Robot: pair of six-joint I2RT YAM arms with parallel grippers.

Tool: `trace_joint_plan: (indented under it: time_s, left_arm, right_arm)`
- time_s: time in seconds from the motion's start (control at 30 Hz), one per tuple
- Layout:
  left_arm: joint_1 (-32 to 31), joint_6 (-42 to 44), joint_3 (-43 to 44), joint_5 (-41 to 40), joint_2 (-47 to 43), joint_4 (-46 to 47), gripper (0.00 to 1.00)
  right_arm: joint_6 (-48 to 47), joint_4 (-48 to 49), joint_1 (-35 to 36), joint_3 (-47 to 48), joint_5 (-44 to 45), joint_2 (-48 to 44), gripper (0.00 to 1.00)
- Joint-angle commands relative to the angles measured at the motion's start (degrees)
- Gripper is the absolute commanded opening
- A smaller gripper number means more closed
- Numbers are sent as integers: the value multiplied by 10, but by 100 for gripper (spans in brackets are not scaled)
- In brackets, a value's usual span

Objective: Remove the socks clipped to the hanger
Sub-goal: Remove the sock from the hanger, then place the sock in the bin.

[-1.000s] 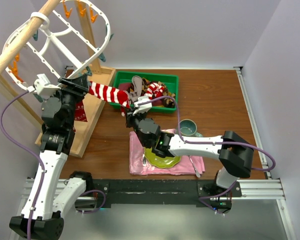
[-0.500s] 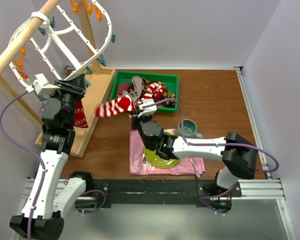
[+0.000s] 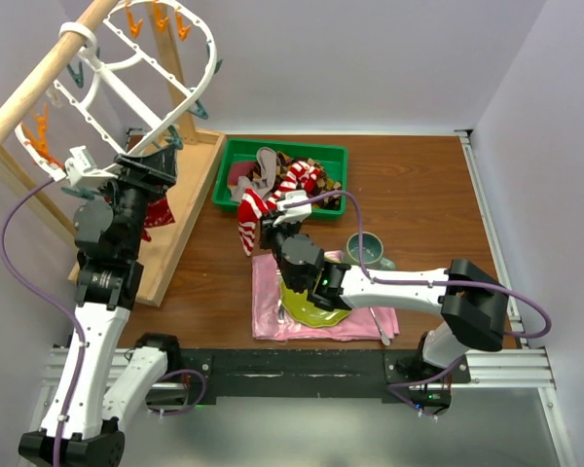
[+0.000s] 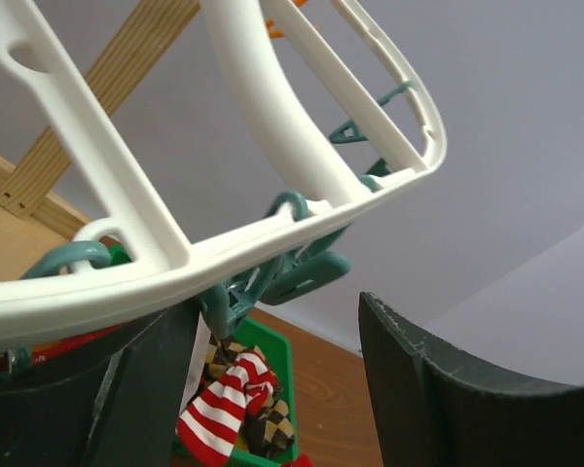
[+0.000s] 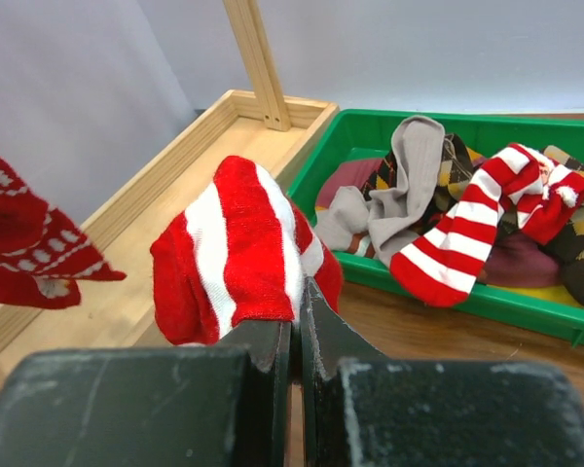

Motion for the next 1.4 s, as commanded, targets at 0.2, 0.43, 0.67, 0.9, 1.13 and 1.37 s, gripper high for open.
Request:
trace_joint_plan:
  time_s: [0.2,0.43,0.67,0.9,1.13,1.37]
  left_arm:
    - [-2,54,-5,121,-50,-44,77]
    - [-2,70,-24,156,-88,-74,78]
    - [-2,74,-26,189,-102,-91,78]
    - [-2,85,-12,200,-113,-107,78]
    - [-2,82,-10,236,-112,-106,78]
    - [-2,89,-10,236,-113,-115,78]
  right_arm:
    - [21,-25,-46,12,-64,-43,0]
    - [78,-92,-138,44,-156,-36,0]
    - [94,-134,-277,106,-214,-9,0]
    - [81,-171,-323,137,-204,30,0]
    - [105,-209,-323,209,-257,203,0]
    - [140,-350,-335,428,-356,422,0]
